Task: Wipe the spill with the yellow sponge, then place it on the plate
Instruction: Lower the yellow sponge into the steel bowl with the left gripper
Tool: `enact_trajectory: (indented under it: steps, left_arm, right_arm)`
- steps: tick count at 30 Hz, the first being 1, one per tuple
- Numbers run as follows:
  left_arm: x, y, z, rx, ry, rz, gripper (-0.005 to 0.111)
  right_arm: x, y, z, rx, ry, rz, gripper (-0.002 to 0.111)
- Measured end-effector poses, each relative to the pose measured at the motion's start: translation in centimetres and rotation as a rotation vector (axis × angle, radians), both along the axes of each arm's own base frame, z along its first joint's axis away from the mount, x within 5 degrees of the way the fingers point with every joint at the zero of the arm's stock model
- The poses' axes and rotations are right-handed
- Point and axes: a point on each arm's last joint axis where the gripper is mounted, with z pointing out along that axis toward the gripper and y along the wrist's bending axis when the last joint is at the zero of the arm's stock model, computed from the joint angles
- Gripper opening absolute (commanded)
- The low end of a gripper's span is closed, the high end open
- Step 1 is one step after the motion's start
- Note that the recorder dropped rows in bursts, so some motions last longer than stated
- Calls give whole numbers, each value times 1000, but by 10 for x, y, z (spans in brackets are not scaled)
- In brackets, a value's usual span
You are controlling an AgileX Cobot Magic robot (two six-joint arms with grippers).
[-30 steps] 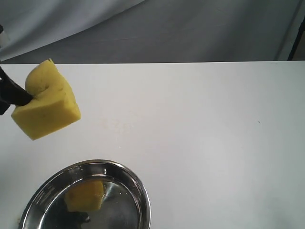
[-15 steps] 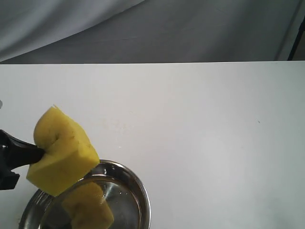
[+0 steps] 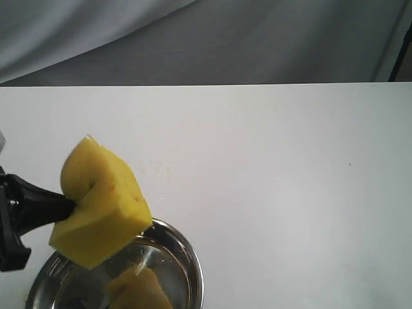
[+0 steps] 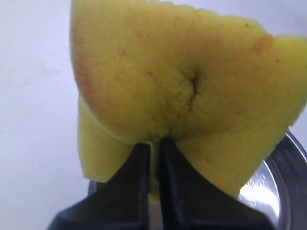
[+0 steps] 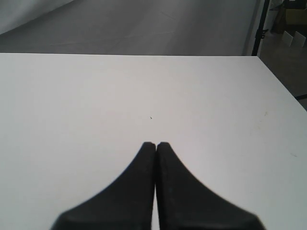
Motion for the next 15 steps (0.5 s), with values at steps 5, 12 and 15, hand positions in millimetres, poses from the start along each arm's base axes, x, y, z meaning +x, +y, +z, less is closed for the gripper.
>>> enact_trajectory:
  steps: [5, 12, 15]
  left_arm:
    - [-14, -13, -14, 126, 11, -164, 0]
    - [-21, -25, -19, 233, -34, -300, 0]
    - [-21, -25, -20, 265, -51, -313, 0]
  right_arm:
    - [0, 0, 0, 0, 0, 0, 0]
    - [0, 0, 0, 0, 0, 0, 0]
    - [0, 0, 0, 0, 0, 0, 0]
